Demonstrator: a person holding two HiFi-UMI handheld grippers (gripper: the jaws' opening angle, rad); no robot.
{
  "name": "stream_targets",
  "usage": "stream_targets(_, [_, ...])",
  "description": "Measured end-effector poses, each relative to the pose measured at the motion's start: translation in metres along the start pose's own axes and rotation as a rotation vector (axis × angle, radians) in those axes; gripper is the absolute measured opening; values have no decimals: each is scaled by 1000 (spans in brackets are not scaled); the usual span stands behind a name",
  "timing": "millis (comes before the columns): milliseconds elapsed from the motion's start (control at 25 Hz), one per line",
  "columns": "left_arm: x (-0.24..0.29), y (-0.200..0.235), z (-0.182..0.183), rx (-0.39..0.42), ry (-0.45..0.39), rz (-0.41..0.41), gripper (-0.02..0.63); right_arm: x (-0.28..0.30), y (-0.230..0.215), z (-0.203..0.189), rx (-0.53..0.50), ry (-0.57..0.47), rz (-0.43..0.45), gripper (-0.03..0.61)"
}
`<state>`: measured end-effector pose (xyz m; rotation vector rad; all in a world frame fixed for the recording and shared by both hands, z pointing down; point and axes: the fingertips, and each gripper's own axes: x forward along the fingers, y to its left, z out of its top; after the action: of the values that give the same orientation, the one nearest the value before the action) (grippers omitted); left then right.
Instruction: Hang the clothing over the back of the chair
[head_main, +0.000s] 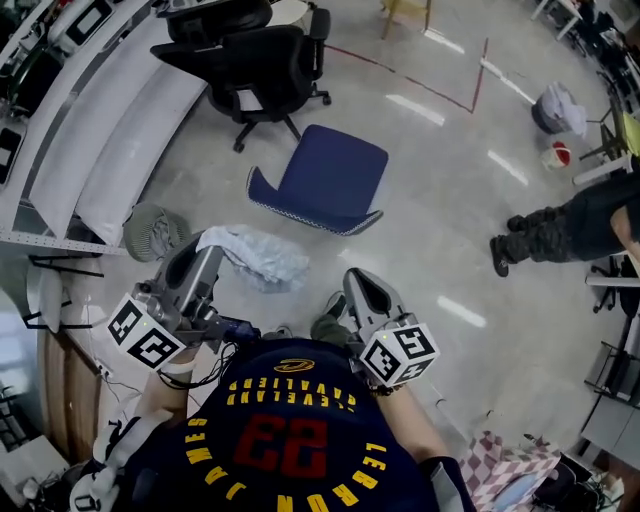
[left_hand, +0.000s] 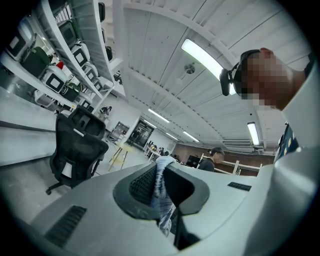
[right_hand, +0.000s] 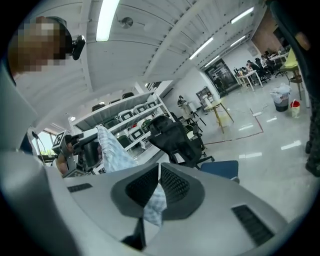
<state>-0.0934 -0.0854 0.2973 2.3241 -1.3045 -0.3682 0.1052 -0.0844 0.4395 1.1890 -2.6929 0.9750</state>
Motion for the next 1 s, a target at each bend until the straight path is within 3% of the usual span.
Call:
stream_targets(360, [85,-13,62,114,-82,-22,32,0,-58,43,-45,-12,-2,20])
stream_targets(520, [124,-2,90,201,-96,-17,32,-3,-68,53,-51,-22,-13,20])
stream_targets(760, [192,65,84,265,-16,7,32,5,-77,49,-38,-30,-74,20])
stream_targets(1000, [247,147,49,190,116,55,32,5,-86,42,11,-48,-189,20])
